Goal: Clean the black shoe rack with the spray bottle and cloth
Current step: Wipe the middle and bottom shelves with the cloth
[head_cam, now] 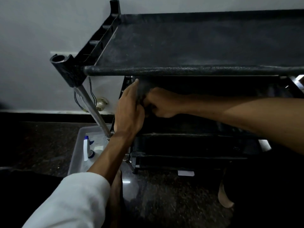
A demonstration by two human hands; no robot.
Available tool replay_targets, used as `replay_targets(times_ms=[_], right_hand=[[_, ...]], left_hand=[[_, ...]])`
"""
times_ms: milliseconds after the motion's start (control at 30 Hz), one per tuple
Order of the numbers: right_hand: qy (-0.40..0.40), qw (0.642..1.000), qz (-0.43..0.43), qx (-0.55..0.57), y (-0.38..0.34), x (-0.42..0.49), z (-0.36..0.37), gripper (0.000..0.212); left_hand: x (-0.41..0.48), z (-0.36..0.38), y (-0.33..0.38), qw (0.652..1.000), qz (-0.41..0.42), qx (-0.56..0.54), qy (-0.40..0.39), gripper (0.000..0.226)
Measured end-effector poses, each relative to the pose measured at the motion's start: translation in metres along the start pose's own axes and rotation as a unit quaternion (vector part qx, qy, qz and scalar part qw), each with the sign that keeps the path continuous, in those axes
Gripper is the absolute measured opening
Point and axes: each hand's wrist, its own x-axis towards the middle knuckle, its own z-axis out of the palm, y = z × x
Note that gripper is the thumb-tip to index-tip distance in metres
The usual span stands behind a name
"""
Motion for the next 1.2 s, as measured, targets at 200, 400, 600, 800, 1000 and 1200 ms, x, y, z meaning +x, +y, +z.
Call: replay_targets(times_ms=[200, 400, 600, 800, 1000, 1200], right_hand=[[-0.04, 0.992, -0.033, 0.115, 0.003, -0.074, -0.015, 0.042], [-0.014, 0.994, 0.025, 0.104, 0.037, -0.152, -0.028, 0.049], [0.005, 0.984, 0.11, 0.137, 0.069, -0.225, -0.045, 0.051], [0.048, 0.983, 0.169, 0.056, 0.1, -0.29, -0.063, 0.054], [0.114, 0.966, 0.233, 0.016, 0.127, -0.33, -0.071, 0.05], [0.058, 0.943, 0.313, -0.096, 0.155, -0.309, -0.082, 0.035]], left_hand=[[0.001, 0.004, -0.001, 0.999, -0.001, 0.041, -0.022, 0.061], [0.002, 0.012, 0.004, 0.993, -0.004, 0.104, -0.056, 0.057], [-0.001, 0.068, 0.062, 0.984, 0.069, 0.104, -0.124, 0.059], [-0.011, 0.134, 0.13, 0.96, 0.176, 0.099, -0.193, 0.058], [-0.017, 0.167, 0.145, 0.951, 0.17, 0.082, -0.244, 0.057], [-0.02, 0.168, 0.142, 0.96, 0.113, 0.034, -0.253, 0.053]])
